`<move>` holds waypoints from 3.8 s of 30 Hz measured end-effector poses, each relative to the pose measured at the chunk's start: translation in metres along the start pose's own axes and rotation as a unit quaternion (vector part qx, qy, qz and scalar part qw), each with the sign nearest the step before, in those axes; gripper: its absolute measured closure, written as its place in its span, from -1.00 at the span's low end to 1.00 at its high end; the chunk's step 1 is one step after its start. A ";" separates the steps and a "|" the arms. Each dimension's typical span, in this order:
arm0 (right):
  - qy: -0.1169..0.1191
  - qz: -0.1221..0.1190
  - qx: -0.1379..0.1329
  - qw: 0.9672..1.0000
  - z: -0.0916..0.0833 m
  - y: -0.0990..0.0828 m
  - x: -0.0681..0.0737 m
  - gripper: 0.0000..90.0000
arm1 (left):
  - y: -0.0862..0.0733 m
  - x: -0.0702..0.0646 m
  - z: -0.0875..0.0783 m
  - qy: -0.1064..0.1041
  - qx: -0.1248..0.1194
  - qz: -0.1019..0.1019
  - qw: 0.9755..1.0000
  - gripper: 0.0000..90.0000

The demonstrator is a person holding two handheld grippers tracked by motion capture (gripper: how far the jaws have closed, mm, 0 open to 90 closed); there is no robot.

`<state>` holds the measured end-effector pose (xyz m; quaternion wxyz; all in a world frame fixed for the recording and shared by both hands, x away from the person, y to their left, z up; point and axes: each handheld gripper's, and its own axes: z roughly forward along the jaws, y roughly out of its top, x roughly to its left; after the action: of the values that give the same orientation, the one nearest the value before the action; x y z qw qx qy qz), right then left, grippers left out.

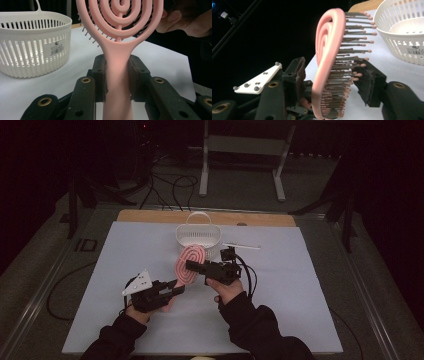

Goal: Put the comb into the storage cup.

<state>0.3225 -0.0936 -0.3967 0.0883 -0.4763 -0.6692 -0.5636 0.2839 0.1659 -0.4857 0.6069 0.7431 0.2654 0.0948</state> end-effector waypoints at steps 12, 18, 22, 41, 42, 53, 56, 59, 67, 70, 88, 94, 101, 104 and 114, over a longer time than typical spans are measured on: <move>-0.020 0.002 -0.006 1.000 0.001 -0.002 -0.001 0.32 | 0.001 -0.003 0.003 0.006 0.014 0.002 1.000 0.58; -0.021 -0.003 -0.012 1.000 0.001 -0.003 -0.001 0.36 | 0.002 -0.004 0.003 0.009 0.020 0.004 1.000 0.58; -0.017 -0.013 -0.012 1.000 0.002 -0.004 0.000 0.41 | 0.003 -0.006 0.004 0.018 0.024 0.010 1.000 0.58; -0.024 -0.064 -0.022 0.997 0.001 -0.002 0.006 0.42 | 0.010 -0.010 0.010 0.039 0.044 -0.017 0.998 -0.32; -0.025 -0.069 -0.024 0.997 0.000 -0.001 0.005 0.42 | 0.010 -0.010 0.010 0.038 0.043 -0.023 0.998 -0.43; -0.036 -0.078 -0.046 0.995 -0.013 0.011 0.000 0.46 | 0.009 -0.003 0.007 0.019 0.043 -0.053 0.998 -0.80; -0.040 -0.081 -0.050 0.995 -0.016 0.012 -0.001 0.46 | 0.008 -0.001 0.007 0.018 0.041 -0.059 0.997 -0.81; -0.044 -0.089 -0.050 0.994 -0.020 0.014 -0.002 0.46 | 0.008 0.000 0.006 0.015 0.040 -0.061 0.997 -0.85; -0.059 -0.116 -0.060 0.990 -0.029 0.022 -0.002 0.47 | 0.012 0.001 0.005 0.004 0.051 -0.052 0.997 -1.00; -0.066 -0.127 -0.064 0.988 -0.033 0.024 -0.002 0.47 | 0.014 0.000 0.004 0.000 0.060 -0.047 0.997 -1.00; -0.082 -0.169 -0.093 0.978 -0.055 0.052 0.001 0.46 | -0.001 0.008 -0.029 0.012 0.063 -0.067 0.996 -1.00; -0.090 -0.179 -0.105 0.974 -0.062 0.063 0.005 0.46 | -0.005 0.009 -0.034 0.021 0.065 -0.068 0.995 -1.00; -0.099 -0.191 -0.124 0.969 -0.072 0.076 0.006 0.46 | -0.007 0.007 -0.037 0.023 0.074 -0.056 0.995 -1.00; -0.107 -0.198 -0.130 0.966 -0.076 0.082 0.007 0.46 | -0.008 0.006 -0.038 0.027 0.079 -0.045 0.995 -1.00; -0.129 -0.219 -0.145 0.956 -0.078 0.101 0.004 0.46 | -0.013 0.002 -0.045 0.056 0.088 -0.028 0.994 -1.00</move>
<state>0.3618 -0.1654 -0.2992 -0.1947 -0.3940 -0.6737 -0.5941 0.2613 0.2074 -0.4873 0.5255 0.7797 0.3269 0.0951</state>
